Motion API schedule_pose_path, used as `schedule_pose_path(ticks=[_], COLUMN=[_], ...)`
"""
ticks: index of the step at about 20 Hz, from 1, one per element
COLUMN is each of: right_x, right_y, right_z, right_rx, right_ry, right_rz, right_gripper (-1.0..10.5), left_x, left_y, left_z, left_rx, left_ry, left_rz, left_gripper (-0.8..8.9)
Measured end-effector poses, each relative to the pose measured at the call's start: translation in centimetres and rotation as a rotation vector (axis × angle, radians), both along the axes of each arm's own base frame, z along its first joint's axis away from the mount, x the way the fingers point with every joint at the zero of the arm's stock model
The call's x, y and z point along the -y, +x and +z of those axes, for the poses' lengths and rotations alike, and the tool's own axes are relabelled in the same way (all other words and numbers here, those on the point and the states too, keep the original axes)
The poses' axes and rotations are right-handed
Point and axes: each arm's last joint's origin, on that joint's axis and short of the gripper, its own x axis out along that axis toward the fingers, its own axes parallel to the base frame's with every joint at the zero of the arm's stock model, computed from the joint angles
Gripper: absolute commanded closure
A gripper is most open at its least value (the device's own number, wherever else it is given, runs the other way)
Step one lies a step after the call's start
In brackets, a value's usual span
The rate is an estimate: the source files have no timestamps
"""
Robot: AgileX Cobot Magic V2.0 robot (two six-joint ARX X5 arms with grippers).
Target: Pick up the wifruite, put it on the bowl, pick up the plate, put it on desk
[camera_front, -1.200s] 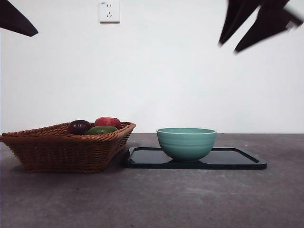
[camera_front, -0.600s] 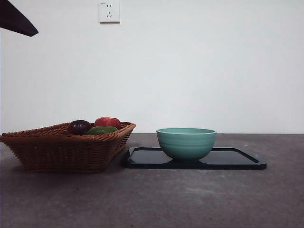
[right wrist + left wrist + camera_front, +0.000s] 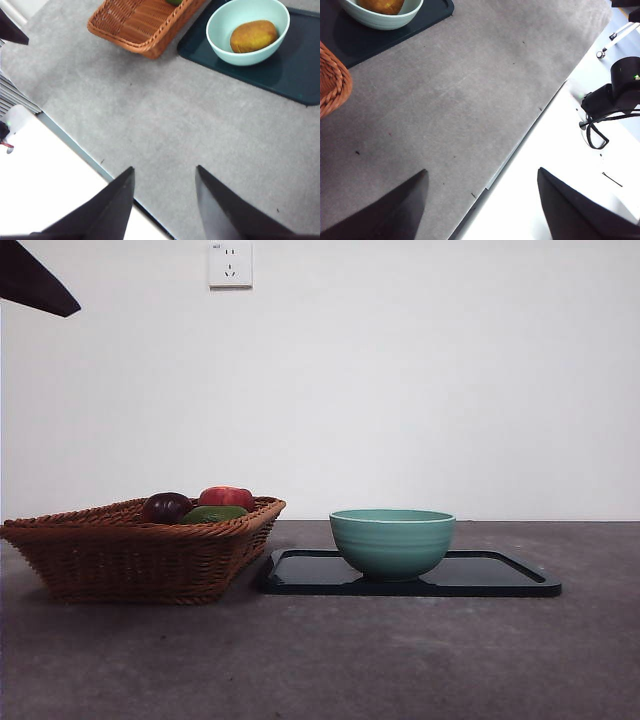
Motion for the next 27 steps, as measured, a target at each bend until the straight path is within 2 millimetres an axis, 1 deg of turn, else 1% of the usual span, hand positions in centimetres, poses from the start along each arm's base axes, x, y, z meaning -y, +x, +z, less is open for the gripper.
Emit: schedule_pose_path(ticks=[12,16,18,21,24,27], right_x=[0.0,0.0,0.0,0.0,0.0,0.0], right_y=[0.1,0.1,0.1,0.1,0.1,0.1], right_z=[0.1,0.1,0.1,0.1,0.1,0.1], right_rx=[0.01,0.01,0.01,0.01,0.01,0.01], right_ry=[0.009,0.009,0.009,0.009,0.009,0.009], right_rz=[-0.004,-0.004,-0.004,-0.004,-0.004,-0.004], right_gripper=[7.5,7.5,7.5,7.5,7.5,7.5], left_x=[0.0,0.7,1.6,3.3,5.9,8.8], left_y=[0.0,1.0,2.2,4.8,8.6,12.7], left_z=[0.0,0.5,1.3,3.5,5.3,5.9], left_rx=[0.005,0.079,0.11,0.157,0.192,0.219], left_ry=[-0.003,-0.049,-0.042,-0.03,0.008,0.033], left_rz=[0.0,-0.006,0.009,0.022,-0.002,-0.033], left_gripper=[4.72,4.71,4.7,4.7,4.7,4.7])
